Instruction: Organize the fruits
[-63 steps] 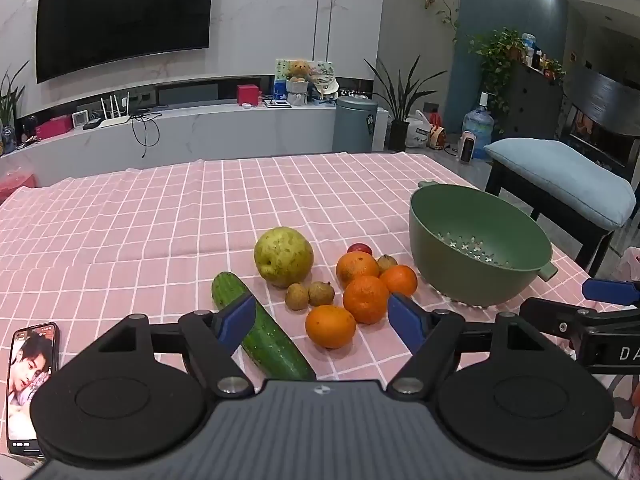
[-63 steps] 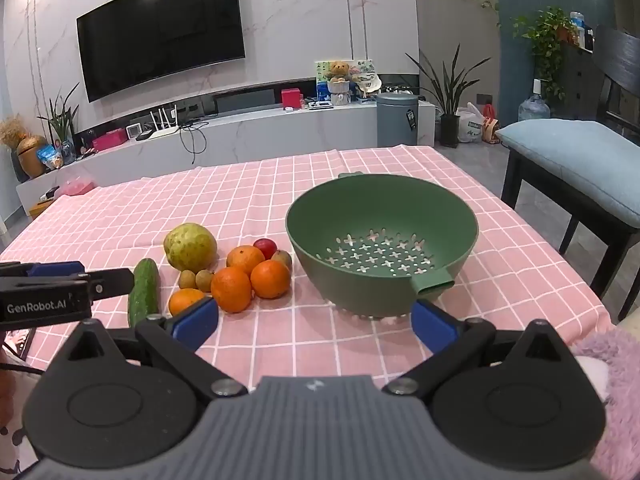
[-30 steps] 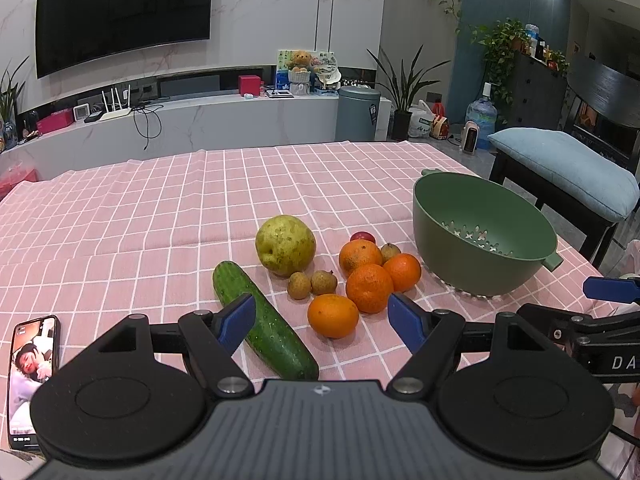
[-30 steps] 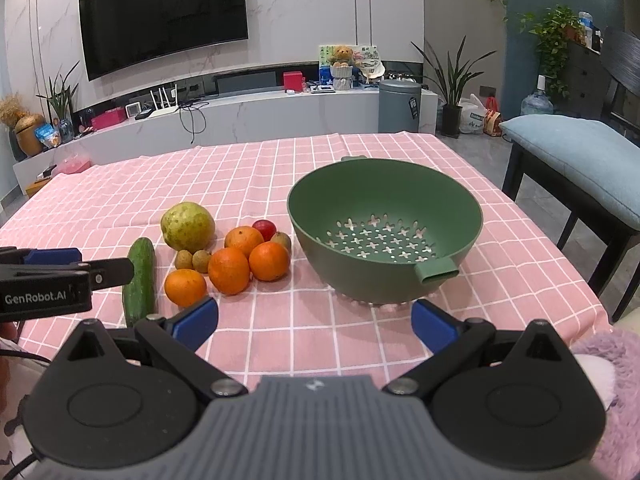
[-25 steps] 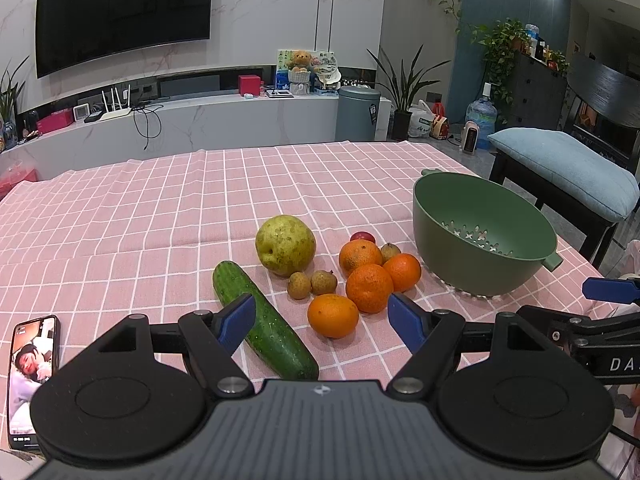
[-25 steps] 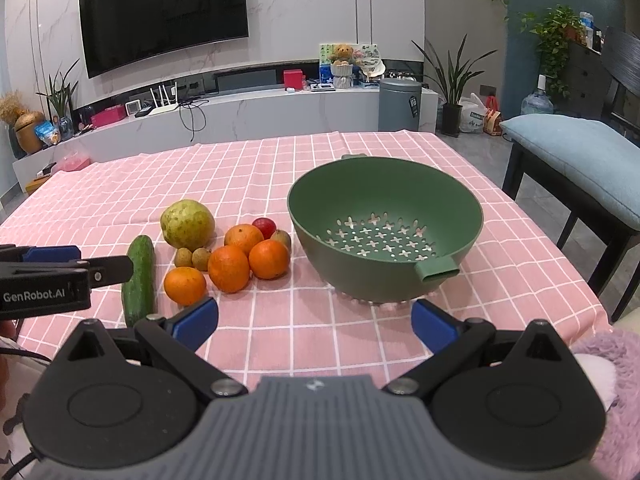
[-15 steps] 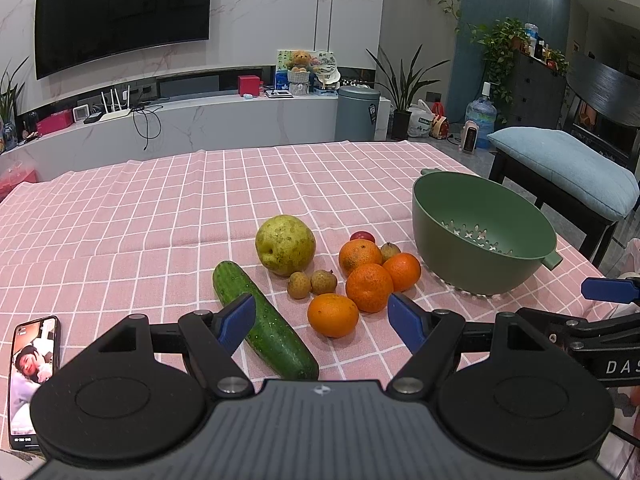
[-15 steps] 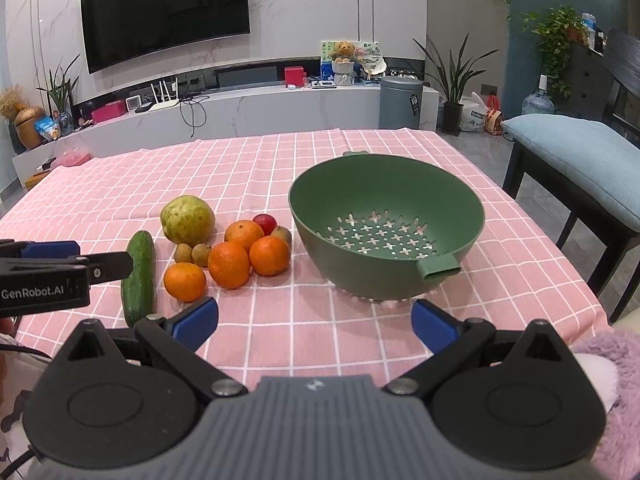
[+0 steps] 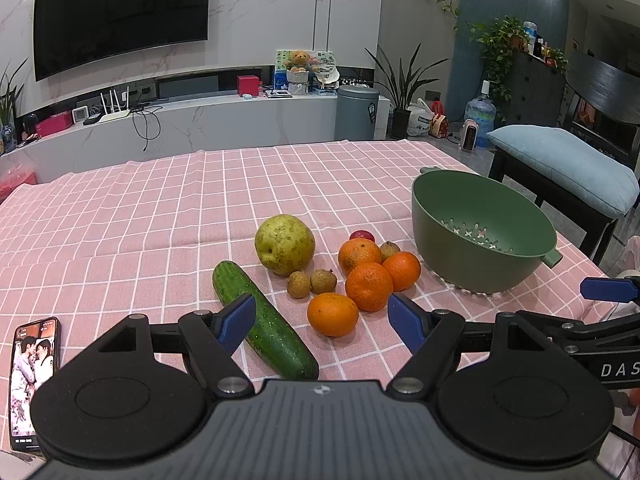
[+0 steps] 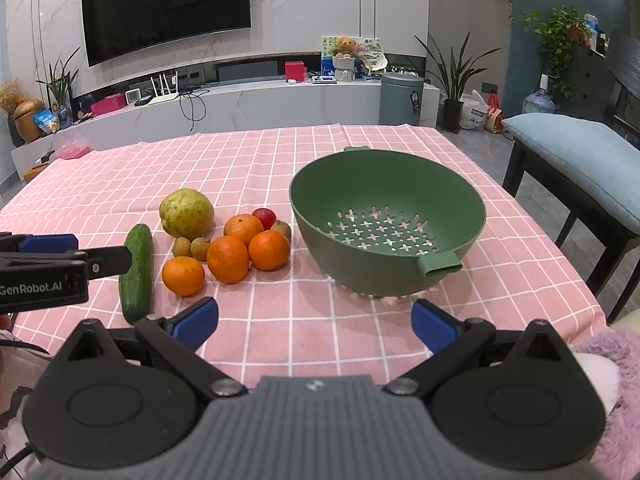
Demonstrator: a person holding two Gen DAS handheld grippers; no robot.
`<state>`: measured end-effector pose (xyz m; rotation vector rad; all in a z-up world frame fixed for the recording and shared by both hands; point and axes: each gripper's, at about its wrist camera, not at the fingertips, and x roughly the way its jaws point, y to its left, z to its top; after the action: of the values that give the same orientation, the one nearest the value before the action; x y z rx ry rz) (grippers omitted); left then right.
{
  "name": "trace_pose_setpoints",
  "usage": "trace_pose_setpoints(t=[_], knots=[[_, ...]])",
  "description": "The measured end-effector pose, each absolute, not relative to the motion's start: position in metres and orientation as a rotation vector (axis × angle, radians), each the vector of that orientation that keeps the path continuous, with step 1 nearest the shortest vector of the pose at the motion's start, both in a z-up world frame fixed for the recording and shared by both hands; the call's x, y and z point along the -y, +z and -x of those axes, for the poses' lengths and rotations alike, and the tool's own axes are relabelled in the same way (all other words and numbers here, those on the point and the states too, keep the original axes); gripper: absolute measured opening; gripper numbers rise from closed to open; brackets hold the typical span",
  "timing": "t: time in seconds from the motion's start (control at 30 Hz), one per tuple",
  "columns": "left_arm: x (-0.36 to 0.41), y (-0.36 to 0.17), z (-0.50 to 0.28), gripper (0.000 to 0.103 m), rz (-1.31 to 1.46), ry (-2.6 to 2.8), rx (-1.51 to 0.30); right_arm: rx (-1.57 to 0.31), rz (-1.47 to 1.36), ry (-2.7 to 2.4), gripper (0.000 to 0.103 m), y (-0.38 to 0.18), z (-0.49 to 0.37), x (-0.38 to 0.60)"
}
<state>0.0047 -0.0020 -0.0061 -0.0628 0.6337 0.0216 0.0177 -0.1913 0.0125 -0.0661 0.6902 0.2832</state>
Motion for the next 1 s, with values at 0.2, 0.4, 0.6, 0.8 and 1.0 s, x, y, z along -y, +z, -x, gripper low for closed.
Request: trace_pose_setpoints(t=[0.2, 0.4, 0.6, 0.8, 1.0], knots=[[0.0021, -0.0062, -0.0047, 0.088, 0.063, 0.022, -0.634, -0.691, 0.067, 0.284, 0.099, 0.0123, -0.0178, 0.1912], [0.0022, -0.0063, -0.0048, 0.088, 0.062, 0.022, -0.634, -0.696, 0.067, 0.285, 0.099, 0.0097, -0.0179, 0.1907], [0.0023, -0.0064, -0.0049, 0.088, 0.062, 0.022, -0.635, -0.701, 0.074, 0.287, 0.099, 0.0096, -0.0178, 0.1908], [0.0021, -0.0071, -0.0048, 0.088, 0.061, 0.022, -0.635, -0.705, 0.085, 0.287, 0.099, 0.0108, -0.0179, 0.1895], [0.0025, -0.0067, -0.0050, 0.088, 0.060, 0.022, -0.636, -0.707, 0.095, 0.287, 0.099, 0.0114, -0.0184, 0.1882]])
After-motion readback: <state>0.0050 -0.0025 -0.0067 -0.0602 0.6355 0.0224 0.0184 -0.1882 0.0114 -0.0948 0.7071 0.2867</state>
